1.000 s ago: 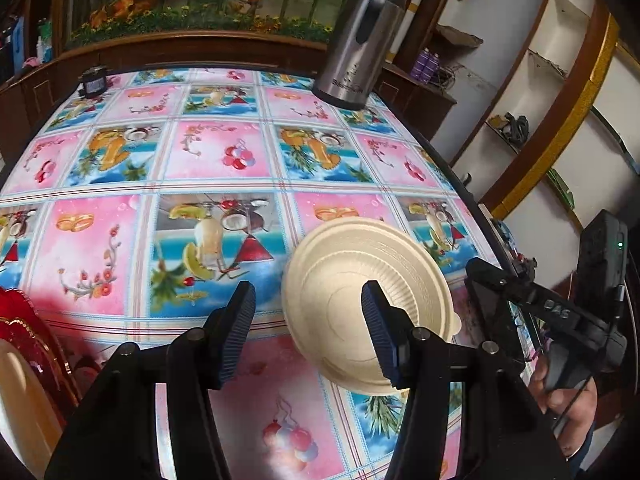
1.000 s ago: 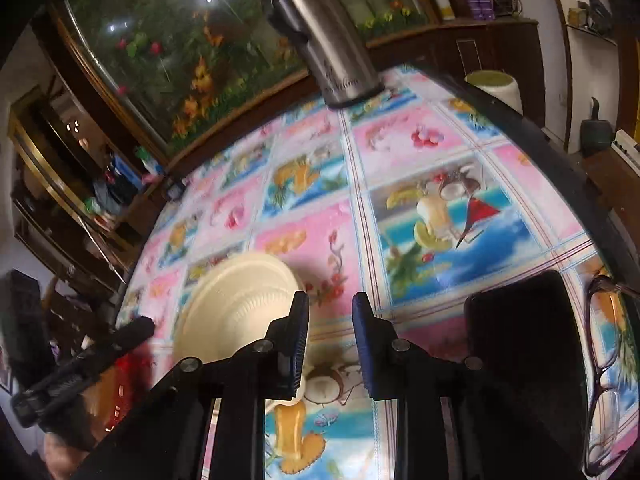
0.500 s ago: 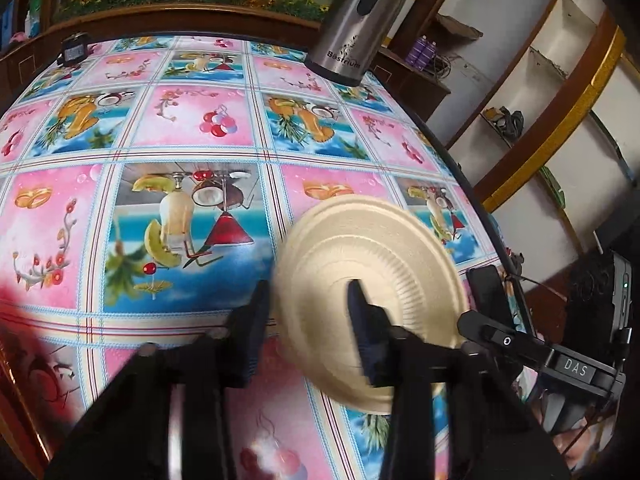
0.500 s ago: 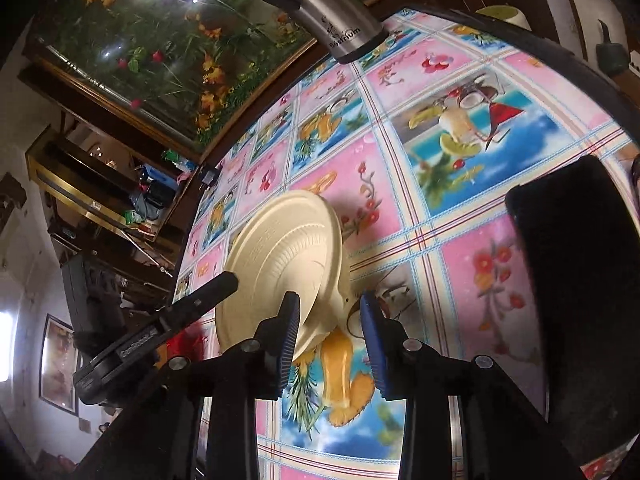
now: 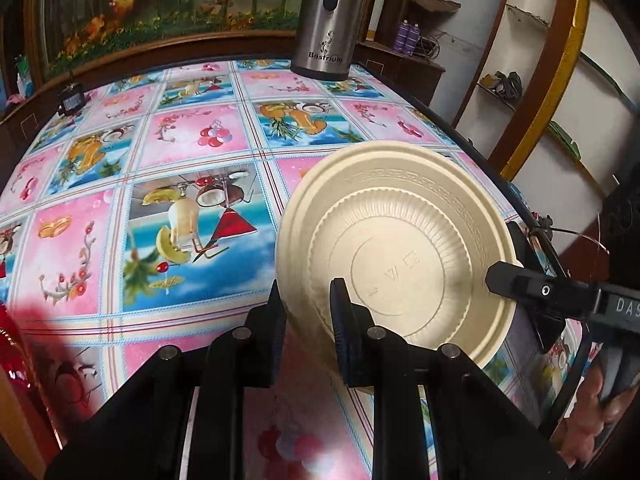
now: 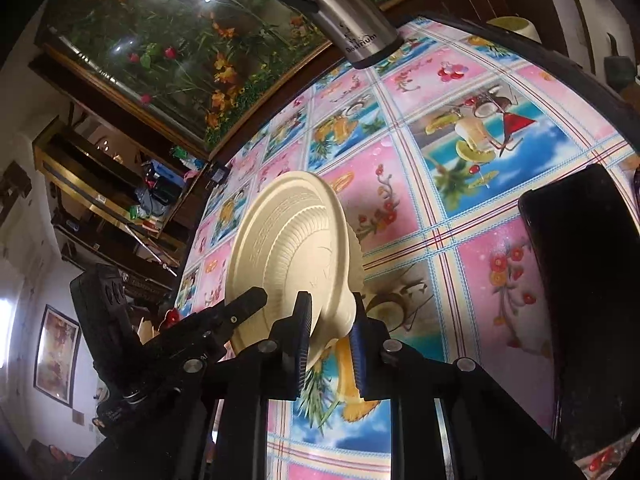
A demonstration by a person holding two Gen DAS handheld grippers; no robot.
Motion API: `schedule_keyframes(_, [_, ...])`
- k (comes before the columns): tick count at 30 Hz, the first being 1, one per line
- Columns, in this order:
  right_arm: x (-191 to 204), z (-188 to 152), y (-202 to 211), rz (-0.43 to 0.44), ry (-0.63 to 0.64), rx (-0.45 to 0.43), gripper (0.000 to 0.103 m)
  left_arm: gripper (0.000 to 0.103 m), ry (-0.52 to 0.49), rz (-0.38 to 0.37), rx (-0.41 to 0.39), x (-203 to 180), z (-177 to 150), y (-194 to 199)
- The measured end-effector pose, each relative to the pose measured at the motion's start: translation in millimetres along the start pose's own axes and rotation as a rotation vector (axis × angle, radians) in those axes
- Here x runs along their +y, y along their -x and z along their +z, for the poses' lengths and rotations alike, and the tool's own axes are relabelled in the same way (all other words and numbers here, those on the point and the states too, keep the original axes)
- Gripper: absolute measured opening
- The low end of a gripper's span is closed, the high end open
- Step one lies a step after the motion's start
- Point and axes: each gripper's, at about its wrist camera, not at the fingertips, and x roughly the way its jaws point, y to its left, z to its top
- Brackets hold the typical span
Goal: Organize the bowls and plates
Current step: 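Carry the beige bowl with the left tool toward the plate stack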
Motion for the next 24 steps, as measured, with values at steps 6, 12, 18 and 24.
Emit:
schedule_keyframes(6, [5, -9, 2, 0.021, 0.005, 0.015, 0.018, 0.019, -0.029, 0.045, -0.030, -3, -9, 13])
schedule_keyframes(12, [8, -16, 0, 0.020, 0.013, 0.025, 0.018, 0.019, -0.047, 0.073, -0.054, -3, -18, 23])
schedule_keyframes(18, [15, -20, 2, 0.025, 0.025, 0.027, 0.018, 0.020, -0.055, 0.086, -0.079, -2, -23, 32])
schedule_keyframes(24, [23, -22, 4, 0.026, 0.044, 0.022, 0.018, 0.020, -0.067, 0.105, -0.112, -1, -26, 44])
